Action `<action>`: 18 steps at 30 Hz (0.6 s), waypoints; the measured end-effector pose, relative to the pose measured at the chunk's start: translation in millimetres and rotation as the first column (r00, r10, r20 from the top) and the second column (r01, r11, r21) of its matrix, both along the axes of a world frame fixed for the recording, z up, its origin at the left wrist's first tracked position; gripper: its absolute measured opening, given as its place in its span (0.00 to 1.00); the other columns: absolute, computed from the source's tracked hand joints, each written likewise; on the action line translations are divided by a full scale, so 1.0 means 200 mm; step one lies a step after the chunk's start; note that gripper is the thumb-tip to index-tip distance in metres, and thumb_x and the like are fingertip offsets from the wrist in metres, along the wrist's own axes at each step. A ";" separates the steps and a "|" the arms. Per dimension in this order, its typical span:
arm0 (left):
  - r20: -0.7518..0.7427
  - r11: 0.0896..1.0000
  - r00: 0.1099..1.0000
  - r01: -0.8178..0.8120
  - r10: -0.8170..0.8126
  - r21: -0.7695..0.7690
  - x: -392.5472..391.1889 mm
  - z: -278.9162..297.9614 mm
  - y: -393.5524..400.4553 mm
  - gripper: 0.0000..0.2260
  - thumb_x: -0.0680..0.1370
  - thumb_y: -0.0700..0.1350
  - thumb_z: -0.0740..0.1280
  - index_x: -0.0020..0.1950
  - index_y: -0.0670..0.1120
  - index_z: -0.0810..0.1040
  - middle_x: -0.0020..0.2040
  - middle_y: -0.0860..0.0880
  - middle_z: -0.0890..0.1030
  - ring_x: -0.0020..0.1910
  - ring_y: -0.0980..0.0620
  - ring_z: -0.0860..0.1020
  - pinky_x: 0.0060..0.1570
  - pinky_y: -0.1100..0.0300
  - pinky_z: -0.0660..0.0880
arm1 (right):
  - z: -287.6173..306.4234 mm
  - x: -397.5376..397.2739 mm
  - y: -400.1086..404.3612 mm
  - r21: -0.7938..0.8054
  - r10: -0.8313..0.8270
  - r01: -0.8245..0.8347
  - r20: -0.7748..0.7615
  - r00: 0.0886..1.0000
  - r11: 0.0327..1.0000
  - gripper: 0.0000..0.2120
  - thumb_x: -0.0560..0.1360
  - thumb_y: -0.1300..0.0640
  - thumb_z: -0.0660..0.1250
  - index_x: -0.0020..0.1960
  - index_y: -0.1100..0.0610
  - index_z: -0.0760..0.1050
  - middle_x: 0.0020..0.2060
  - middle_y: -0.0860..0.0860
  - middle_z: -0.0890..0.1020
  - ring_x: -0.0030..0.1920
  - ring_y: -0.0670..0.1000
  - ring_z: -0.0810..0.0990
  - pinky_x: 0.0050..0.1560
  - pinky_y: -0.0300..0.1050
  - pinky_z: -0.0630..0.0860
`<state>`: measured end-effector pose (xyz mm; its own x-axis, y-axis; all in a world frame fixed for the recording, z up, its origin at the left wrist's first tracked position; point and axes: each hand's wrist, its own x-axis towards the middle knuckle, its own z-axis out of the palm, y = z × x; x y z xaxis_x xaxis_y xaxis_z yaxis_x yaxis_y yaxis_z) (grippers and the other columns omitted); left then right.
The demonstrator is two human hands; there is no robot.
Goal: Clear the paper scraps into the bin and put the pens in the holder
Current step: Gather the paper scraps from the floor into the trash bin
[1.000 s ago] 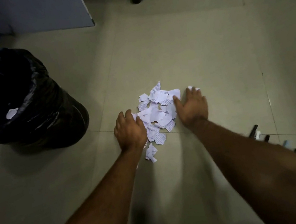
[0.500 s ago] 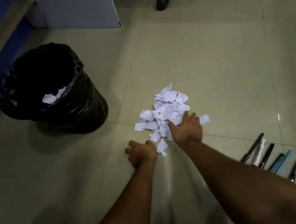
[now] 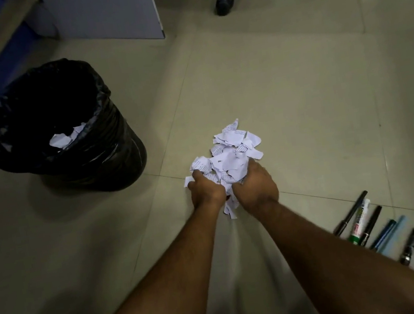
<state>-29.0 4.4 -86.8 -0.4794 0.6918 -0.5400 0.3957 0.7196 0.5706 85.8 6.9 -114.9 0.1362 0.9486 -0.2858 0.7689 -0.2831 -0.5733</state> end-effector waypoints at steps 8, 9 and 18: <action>-0.501 0.699 0.509 0.631 -0.700 -0.335 -0.11 0.03 0.10 0.46 0.69 0.54 0.72 0.79 0.53 0.47 0.76 0.41 0.54 0.70 0.40 0.63 0.59 0.45 0.73 | 0.07 0.07 0.07 -0.196 0.409 -0.372 0.208 0.888 0.907 0.53 0.66 0.39 0.74 0.80 0.51 0.48 0.78 0.58 0.54 0.75 0.64 0.58 0.69 0.58 0.66; -0.401 0.640 0.505 0.671 -0.765 -0.375 -0.12 0.01 0.13 0.49 0.68 0.56 0.73 0.79 0.54 0.45 0.78 0.42 0.50 0.73 0.39 0.60 0.63 0.44 0.71 | 0.06 0.06 0.06 -0.212 0.451 -0.405 0.262 0.853 0.889 0.52 0.65 0.38 0.73 0.80 0.50 0.49 0.78 0.58 0.55 0.75 0.64 0.58 0.68 0.58 0.67; -0.527 0.655 0.475 0.721 -0.704 -0.226 -0.03 -0.09 -0.03 0.22 0.77 0.51 0.65 0.70 0.50 0.68 0.72 0.44 0.67 0.64 0.41 0.71 0.57 0.52 0.74 | 0.02 -0.01 -0.01 -0.018 0.366 -0.383 0.342 0.866 0.924 0.14 0.72 0.52 0.66 0.57 0.52 0.78 0.53 0.55 0.77 0.50 0.60 0.75 0.42 0.48 0.70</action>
<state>-34.7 -1.5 -103.9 -0.0016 0.9383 -0.3458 0.9947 0.0370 0.0959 84.3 5.2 -110.0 -0.1530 0.9588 -0.2393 0.9589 0.0855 -0.2705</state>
